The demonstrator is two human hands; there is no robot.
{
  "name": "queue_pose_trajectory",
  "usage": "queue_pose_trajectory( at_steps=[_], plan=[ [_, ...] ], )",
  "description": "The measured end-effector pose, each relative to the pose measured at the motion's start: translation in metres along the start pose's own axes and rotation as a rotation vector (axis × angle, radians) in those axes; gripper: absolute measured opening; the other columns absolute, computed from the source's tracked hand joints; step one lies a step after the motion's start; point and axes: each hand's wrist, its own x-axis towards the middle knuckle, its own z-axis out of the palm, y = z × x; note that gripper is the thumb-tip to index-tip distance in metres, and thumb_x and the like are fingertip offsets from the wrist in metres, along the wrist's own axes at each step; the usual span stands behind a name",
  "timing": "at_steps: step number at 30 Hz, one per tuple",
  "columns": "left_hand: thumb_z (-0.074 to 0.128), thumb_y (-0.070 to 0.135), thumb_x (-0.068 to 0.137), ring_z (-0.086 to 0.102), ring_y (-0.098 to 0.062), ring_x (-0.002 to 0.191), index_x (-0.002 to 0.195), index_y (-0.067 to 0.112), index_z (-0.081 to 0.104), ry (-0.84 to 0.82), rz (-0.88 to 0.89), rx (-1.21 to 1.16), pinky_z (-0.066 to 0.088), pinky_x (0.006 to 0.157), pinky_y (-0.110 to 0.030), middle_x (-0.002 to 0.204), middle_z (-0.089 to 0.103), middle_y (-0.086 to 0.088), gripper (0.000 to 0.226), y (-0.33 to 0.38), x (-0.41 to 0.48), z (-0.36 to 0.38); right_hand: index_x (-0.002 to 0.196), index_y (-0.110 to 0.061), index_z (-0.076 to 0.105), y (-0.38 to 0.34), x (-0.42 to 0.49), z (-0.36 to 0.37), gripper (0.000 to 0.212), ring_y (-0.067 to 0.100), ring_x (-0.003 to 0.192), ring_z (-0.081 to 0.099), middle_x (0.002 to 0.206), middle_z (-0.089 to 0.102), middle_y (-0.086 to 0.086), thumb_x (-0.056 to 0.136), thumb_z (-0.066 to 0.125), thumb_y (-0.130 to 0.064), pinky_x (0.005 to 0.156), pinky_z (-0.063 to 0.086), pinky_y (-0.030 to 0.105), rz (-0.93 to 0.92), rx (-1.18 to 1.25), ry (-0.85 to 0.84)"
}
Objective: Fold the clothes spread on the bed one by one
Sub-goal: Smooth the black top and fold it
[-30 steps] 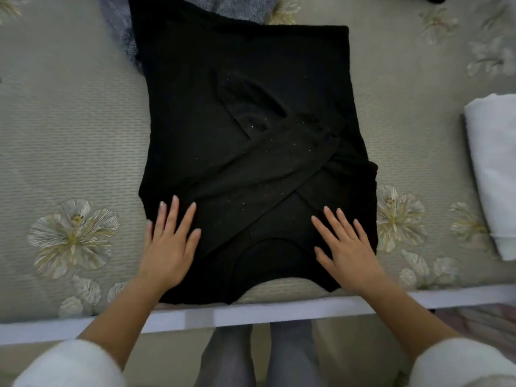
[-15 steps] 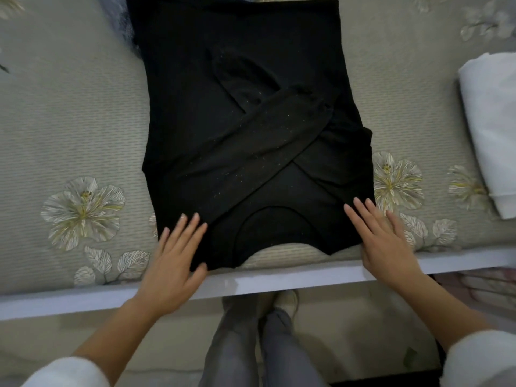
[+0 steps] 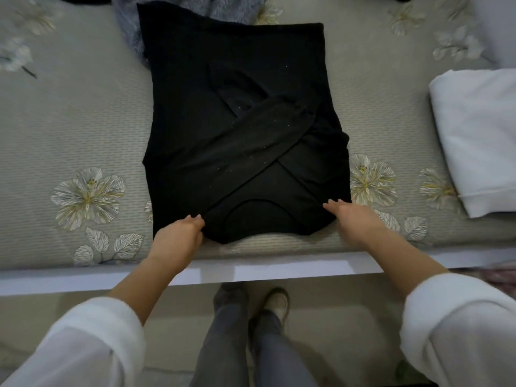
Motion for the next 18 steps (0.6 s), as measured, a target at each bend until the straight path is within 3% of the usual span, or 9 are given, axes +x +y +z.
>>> queue_pose_trajectory(
  at_steps=[2, 3, 4, 7, 10, 12, 14, 16, 18],
  plan=[
    [0.041, 0.018, 0.096, 0.054, -0.024, 0.069, 0.086, 0.016, 0.053, 0.002, -0.033, 0.02, 0.038, 0.054, -0.032, 0.076, 0.058, -0.003, 0.015, 0.013, 0.0, -0.015, 0.149, -0.023, 0.031, 0.003, -0.01, -0.003, 0.062, 0.024, 0.137, 0.038, 0.153, 0.035, 0.003, 0.092, 0.037, 0.001, 0.107, 0.038, 0.039, 0.015, 0.021, -0.031],
    [0.04, 0.019, 0.095, 0.046, -0.019, 0.059, 0.077, 0.018, 0.048, -0.027, -0.043, 0.028, 0.03, 0.049, -0.03, 0.066, 0.05, 0.002, 0.019, 0.018, -0.003, -0.021, 0.146, -0.025, 0.036, 0.004, -0.017, -0.003, 0.06, 0.026, 0.131, 0.045, 0.147, 0.043, 0.005, 0.092, 0.037, -0.001, 0.104, 0.041, 0.039, 0.017, 0.025, -0.047],
    [0.04, 0.021, 0.094, 0.044, -0.018, 0.057, 0.072, 0.019, 0.045, -0.068, -0.049, 0.025, 0.027, 0.048, -0.028, 0.064, 0.047, 0.003, 0.022, 0.021, -0.008, -0.024, 0.144, -0.027, 0.04, 0.007, -0.025, -0.001, 0.057, 0.027, 0.127, 0.049, 0.142, 0.048, 0.006, 0.092, 0.038, -0.003, 0.102, 0.043, 0.039, 0.019, 0.03, -0.071],
    [0.041, 0.023, 0.092, 0.057, -0.025, 0.074, 0.072, 0.017, 0.054, -0.238, -0.06, 0.0, 0.04, 0.061, -0.029, 0.08, 0.061, -0.006, 0.024, 0.027, -0.03, -0.025, 0.135, -0.023, 0.052, 0.014, -0.049, 0.007, 0.048, 0.03, 0.122, 0.051, 0.134, 0.054, 0.012, 0.092, 0.039, -0.007, 0.099, 0.045, 0.038, 0.048, 0.17, -0.186],
    [0.041, 0.018, 0.091, 0.06, -0.033, 0.095, 0.079, 0.009, 0.06, -0.386, -0.083, -0.084, 0.04, 0.072, -0.029, 0.103, 0.066, -0.017, 0.024, 0.028, -0.047, -0.029, 0.109, -0.011, 0.067, 0.015, -0.066, 0.008, 0.033, 0.031, 0.111, 0.056, 0.117, 0.064, 0.015, 0.088, 0.041, -0.007, 0.09, 0.047, 0.032, 0.061, 0.306, -0.268],
    [0.04, 0.015, 0.093, 0.058, -0.033, 0.101, 0.081, 0.007, 0.059, -0.432, -0.119, -0.158, 0.04, 0.075, -0.029, 0.109, 0.063, -0.017, 0.024, 0.026, -0.052, -0.041, 0.093, -0.004, 0.065, 0.018, -0.069, 0.001, 0.023, 0.03, 0.104, 0.058, 0.106, 0.065, 0.016, 0.086, 0.044, -0.005, 0.08, 0.044, 0.028, 0.075, 0.371, -0.284],
    [0.038, 0.013, 0.096, 0.058, -0.034, 0.101, 0.079, 0.007, 0.058, -0.427, -0.139, -0.207, 0.041, 0.075, -0.029, 0.093, 0.061, -0.012, 0.028, 0.022, -0.048, -0.06, 0.091, 0.001, 0.065, 0.023, -0.065, -0.011, 0.02, 0.028, 0.092, 0.06, 0.095, 0.066, 0.016, 0.087, 0.045, -0.003, 0.068, 0.042, 0.027, 0.095, 0.47, -0.243],
    [0.04, 0.014, 0.096, 0.058, -0.029, 0.081, 0.06, 0.014, 0.044, -0.408, -0.128, -0.301, 0.035, 0.062, -0.028, 0.068, 0.048, -0.002, 0.036, 0.012, -0.033, -0.078, 0.09, 0.0, 0.066, 0.029, -0.056, -0.029, 0.018, 0.025, 0.08, 0.06, 0.084, 0.064, 0.011, 0.088, 0.048, -0.004, 0.058, 0.04, 0.025, 0.117, 0.598, -0.149],
    [0.048, 0.017, 0.09, 0.052, -0.021, 0.064, 0.058, 0.013, 0.044, -0.378, -0.172, -0.442, 0.034, 0.058, -0.029, 0.062, 0.049, -0.003, 0.032, 0.002, -0.01, -0.099, 0.087, -0.009, 0.065, 0.031, -0.043, -0.051, 0.016, 0.021, 0.073, 0.06, 0.077, 0.064, 0.007, 0.09, 0.051, -0.004, 0.057, 0.04, 0.024, 0.125, 0.703, -0.046]
  ],
)
